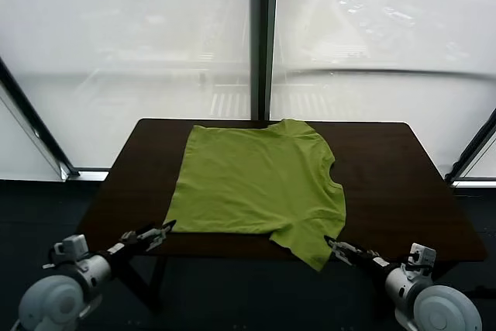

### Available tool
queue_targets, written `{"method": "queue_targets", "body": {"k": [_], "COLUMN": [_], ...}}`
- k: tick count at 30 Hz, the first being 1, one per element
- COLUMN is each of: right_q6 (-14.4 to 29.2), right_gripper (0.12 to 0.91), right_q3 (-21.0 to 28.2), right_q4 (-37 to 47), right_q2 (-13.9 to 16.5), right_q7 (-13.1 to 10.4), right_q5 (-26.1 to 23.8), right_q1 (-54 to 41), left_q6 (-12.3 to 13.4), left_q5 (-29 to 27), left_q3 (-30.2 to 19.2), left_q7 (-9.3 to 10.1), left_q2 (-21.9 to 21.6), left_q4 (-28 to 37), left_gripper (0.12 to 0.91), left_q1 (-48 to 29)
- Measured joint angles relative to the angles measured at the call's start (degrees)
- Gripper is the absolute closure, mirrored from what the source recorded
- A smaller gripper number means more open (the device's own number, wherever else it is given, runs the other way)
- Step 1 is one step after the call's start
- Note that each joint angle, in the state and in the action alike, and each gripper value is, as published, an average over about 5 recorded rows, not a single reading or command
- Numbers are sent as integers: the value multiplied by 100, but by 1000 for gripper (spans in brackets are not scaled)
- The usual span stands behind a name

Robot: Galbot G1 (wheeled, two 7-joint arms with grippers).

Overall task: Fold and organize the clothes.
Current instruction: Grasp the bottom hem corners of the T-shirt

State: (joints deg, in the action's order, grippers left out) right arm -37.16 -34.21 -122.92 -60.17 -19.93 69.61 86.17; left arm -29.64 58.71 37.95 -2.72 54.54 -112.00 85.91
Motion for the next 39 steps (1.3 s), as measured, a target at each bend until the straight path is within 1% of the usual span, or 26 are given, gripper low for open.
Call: {"method": "queue_targets", "body": {"k": [11, 13, 14, 18, 20, 21, 23, 27, 28, 30, 31, 32, 34, 35, 39], "right_q6": [1, 5, 7, 12, 14, 15, 18, 22, 23, 24, 25, 25, 29, 36, 75], "right_gripper": [118, 118, 118, 122, 151, 183, 275, 509, 585, 698, 767, 817, 877, 888, 886], "right_q3": [105, 103, 102, 104, 108, 111, 117, 130, 134, 139, 140, 140, 125, 110, 7], "right_q4": [80, 95, 104, 128, 136, 142, 156, 176, 179, 182, 183, 183, 167, 151, 23], "right_q2": [-52, -52, -51, -51, -52, -52, -52, -57, -61, -68, -70, -72, -69, -62, 7], "right_q7": [-15, -12, -11, -8, -8, -7, -9, -16, -17, -17, -17, -16, -11, -7, 7], "right_q5": [-65, -65, -65, -63, -63, -63, -63, -63, -63, -63, -63, -63, -63, -62, -14], "right_q1": [-25, -25, -28, -46, -53, -57, -65, -62, -56, -41, -31, -20, 13, 36, 181], "left_q6": [51, 52, 52, 51, 60, 67, 79, 88, 90, 93, 96, 100, 107, 111, 126], "left_q5": [-133, -157, -171, -285, -374, -415, -471, -495, -495, -495, -496, -497, -499, -501, -507], "left_q3": [-37, -51, -59, -111, -141, -154, -169, -168, -167, -163, -162, -162, -161, -160, -148], "left_q7": [-27, -28, -27, -25, -24, -24, -24, -22, -20, -15, -13, -11, -8, -7, -9], "left_q2": [102, 122, 134, 192, 227, 244, 266, 279, 281, 286, 290, 295, 304, 310, 326], "left_q4": [186, 179, 172, 123, 107, 108, 116, 135, 137, 140, 139, 137, 127, 120, 67], "left_gripper": [133, 181, 223, 459, 544, 590, 650, 772, 791, 823, 836, 851, 872, 880, 881], "left_q1": [-19, -13, -9, 17, 23, 24, 23, 36, 38, 35, 33, 30, 27, 27, 53]}}
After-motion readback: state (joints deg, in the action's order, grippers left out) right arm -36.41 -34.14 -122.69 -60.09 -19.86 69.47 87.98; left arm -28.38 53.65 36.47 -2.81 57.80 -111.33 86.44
